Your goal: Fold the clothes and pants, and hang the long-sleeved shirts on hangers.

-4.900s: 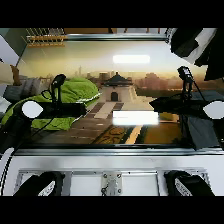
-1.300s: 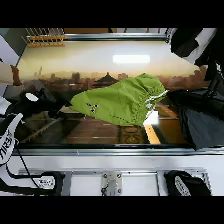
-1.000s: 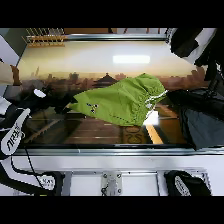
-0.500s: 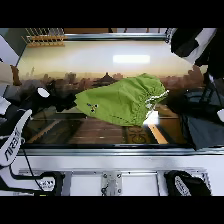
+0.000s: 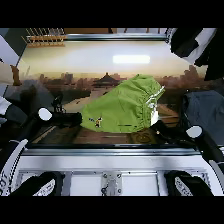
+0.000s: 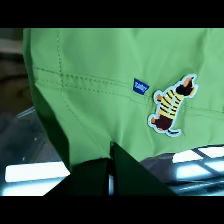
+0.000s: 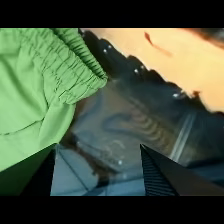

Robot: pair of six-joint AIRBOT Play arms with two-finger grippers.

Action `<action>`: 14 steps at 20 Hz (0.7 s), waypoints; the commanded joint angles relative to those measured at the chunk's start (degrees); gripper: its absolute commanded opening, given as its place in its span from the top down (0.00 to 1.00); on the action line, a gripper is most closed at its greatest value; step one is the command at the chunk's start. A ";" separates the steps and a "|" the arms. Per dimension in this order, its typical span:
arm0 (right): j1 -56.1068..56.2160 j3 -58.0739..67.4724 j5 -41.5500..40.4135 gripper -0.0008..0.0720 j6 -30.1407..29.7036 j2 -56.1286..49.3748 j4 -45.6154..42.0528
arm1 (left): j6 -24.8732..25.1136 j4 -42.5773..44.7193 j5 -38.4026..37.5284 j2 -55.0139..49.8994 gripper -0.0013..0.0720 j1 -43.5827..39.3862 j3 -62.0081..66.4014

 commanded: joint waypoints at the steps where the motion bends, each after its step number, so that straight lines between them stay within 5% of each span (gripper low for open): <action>1: 6.47 -2.38 -14.29 0.25 0.94 -5.03 5.99 | 0.02 0.50 1.14 4.92 0.98 -1.22 -2.73; 4: 10.10 -0.72 -21.53 0.27 0.87 -9.88 7.78 | 0.02 0.66 1.09 6.45 0.98 -1.22 -2.75; 10: 11.72 6.08 -23.15 0.30 -3.87 -17.92 7.58 | 0.02 0.68 0.96 6.71 0.98 -1.22 -2.75; 12: 11.93 6.80 -23.10 0.74 -6.60 -19.61 7.58 | 0.02 0.70 0.90 6.71 0.98 -1.22 -2.75; 14: 11.89 7.10 -23.15 0.95 -10.88 -19.69 7.56 | 0.02 0.70 0.92 6.71 0.98 -1.22 -2.73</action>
